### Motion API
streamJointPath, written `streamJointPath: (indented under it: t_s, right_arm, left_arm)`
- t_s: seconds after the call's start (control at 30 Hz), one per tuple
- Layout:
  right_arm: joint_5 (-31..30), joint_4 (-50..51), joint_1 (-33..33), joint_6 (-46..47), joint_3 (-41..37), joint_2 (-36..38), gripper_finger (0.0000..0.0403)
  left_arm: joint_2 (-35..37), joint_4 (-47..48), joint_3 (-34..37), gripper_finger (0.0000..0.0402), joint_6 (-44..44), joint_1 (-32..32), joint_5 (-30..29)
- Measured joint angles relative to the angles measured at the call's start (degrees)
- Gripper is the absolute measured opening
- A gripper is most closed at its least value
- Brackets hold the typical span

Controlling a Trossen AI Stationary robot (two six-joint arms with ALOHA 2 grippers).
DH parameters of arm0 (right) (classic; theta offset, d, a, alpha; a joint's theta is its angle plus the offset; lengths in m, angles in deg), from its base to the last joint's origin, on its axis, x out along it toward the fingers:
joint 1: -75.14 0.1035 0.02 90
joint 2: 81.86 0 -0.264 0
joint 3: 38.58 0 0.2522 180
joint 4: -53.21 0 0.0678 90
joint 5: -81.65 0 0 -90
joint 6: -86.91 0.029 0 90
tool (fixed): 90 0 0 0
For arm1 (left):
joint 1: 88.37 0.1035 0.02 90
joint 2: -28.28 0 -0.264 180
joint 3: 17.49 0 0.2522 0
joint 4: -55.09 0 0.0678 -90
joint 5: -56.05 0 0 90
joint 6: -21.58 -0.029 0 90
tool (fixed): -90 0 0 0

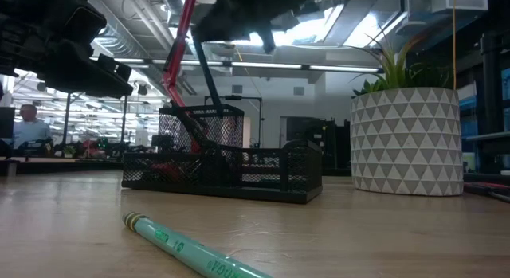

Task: Pick and place office supplies into organizer
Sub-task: Put the black pen into the black desk organizer

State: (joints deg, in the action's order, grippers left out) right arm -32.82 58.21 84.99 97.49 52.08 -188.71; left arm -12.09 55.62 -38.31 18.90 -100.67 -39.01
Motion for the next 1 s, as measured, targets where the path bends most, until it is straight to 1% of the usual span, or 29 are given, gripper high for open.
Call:
streamJointPath:
  t_s: [0.27, 0.5, 0.8, 1.0]
  right_arm:
    - [0.2, -5.0, -0.7, 2.7, -7.5, 0.0, 0.0029]
    - [0.2, -9.1, -0.7, 2.7, -11.5, 0.0, 0.0029]
    - [0.2, -9.6, -0.7, 2.6, -11.8, 0.0, 0.003]
    - [0.1, -9.5, -0.7, 3.3, -11.8, 0.0, 0.0045]
  left_arm:
    - [0.0, 0.0, 0.0, 0.0059, 0.0, 0.0, 0.0]
    - [0.0, 0.0, 0.0, 0.0059, 0.0, 0.0, 0.0]
    - [0.0, 0.0, 0.0, 0.0059, 0.0, 0.0, 0.0]
    - [0.0, 0.0, 0.0, 0.0059, 0.0, 0.0, 0.0]
